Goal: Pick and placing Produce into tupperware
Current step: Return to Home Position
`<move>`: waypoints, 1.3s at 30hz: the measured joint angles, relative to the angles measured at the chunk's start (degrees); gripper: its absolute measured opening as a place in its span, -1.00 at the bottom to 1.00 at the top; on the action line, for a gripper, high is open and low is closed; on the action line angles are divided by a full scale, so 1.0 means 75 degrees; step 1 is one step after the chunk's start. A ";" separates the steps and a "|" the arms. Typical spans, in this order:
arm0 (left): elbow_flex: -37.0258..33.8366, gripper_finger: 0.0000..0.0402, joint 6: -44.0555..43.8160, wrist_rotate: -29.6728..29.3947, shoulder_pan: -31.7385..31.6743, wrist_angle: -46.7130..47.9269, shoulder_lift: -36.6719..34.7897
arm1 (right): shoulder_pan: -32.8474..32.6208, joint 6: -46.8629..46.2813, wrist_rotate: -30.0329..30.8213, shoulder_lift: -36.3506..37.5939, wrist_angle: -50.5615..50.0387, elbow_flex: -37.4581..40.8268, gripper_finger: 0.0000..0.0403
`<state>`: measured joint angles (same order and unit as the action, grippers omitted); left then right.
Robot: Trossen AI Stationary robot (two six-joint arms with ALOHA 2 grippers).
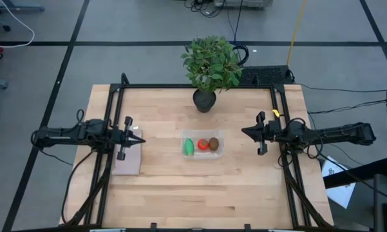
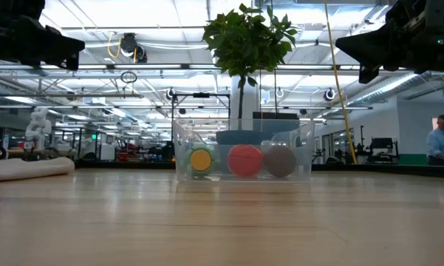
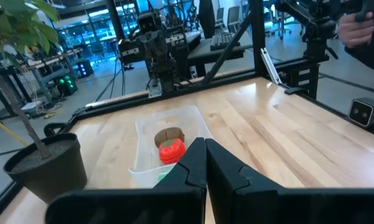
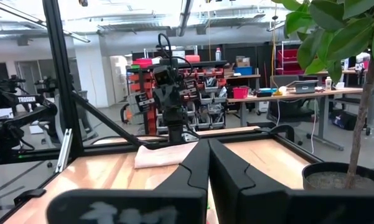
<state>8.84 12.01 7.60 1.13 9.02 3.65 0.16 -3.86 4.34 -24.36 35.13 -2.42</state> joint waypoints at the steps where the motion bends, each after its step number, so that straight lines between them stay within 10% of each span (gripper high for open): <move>1: 0.0000 -1.00 -0.0003 0.0000 0.0000 0.0030 0.0000 | 0.0000 0.0000 0.0000 0.0000 -0.0014 0.0000 -1.00; 39: 0.0003 -0.82 0.0284 0.1048 0.0026 -0.0496 0.0020 | 0.0000 0.0090 0.0012 -0.0006 0.0021 0.0000 -1.00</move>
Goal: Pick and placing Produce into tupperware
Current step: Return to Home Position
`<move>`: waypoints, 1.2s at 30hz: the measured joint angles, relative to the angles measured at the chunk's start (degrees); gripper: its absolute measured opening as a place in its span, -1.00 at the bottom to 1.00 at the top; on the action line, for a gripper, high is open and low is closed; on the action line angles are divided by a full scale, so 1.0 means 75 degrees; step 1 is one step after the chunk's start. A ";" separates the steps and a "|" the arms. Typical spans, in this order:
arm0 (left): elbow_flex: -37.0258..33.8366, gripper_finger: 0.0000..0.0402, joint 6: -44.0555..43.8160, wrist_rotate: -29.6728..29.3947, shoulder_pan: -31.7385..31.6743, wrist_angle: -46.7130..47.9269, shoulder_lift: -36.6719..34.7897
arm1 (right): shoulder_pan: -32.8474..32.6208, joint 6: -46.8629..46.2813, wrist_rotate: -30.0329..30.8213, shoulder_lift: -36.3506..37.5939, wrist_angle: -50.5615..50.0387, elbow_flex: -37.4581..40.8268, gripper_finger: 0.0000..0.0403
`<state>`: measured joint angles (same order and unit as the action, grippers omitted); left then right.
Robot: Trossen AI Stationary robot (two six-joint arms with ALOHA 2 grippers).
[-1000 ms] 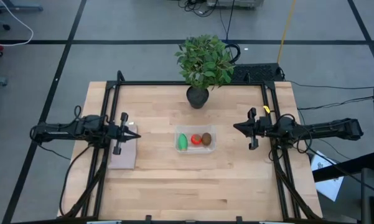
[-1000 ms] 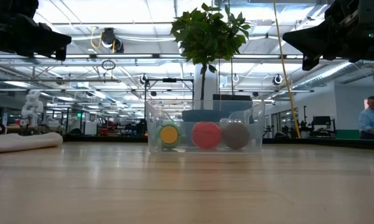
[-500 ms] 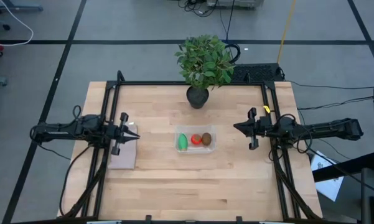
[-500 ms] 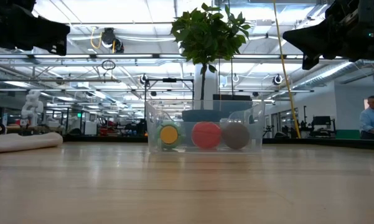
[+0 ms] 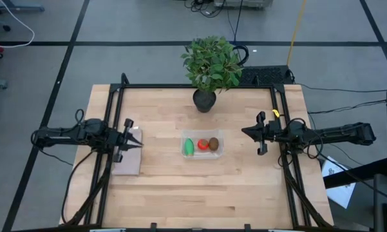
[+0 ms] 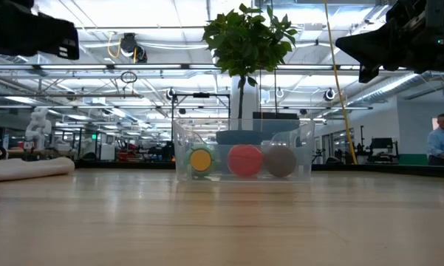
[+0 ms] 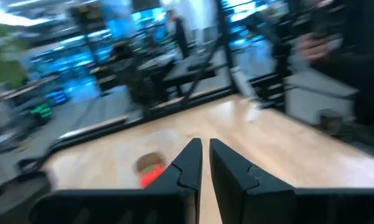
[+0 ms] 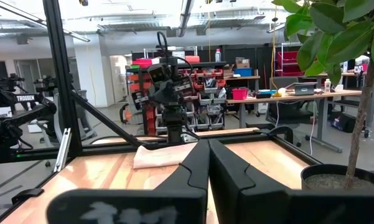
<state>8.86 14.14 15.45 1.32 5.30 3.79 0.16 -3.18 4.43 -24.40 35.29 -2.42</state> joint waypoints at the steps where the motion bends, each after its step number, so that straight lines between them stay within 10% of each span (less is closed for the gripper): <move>1: 0.0000 -0.82 0.0009 -0.0265 -0.0002 0.0045 0.0000 | 0.0000 0.0000 0.0000 0.0000 0.0000 0.0000 -1.00; 36: -0.0472 -0.83 -0.0922 -0.0701 -0.0003 -0.1128 0.0058 | 0.0000 0.0169 0.0003 -0.0006 -0.0172 0.0000 -1.00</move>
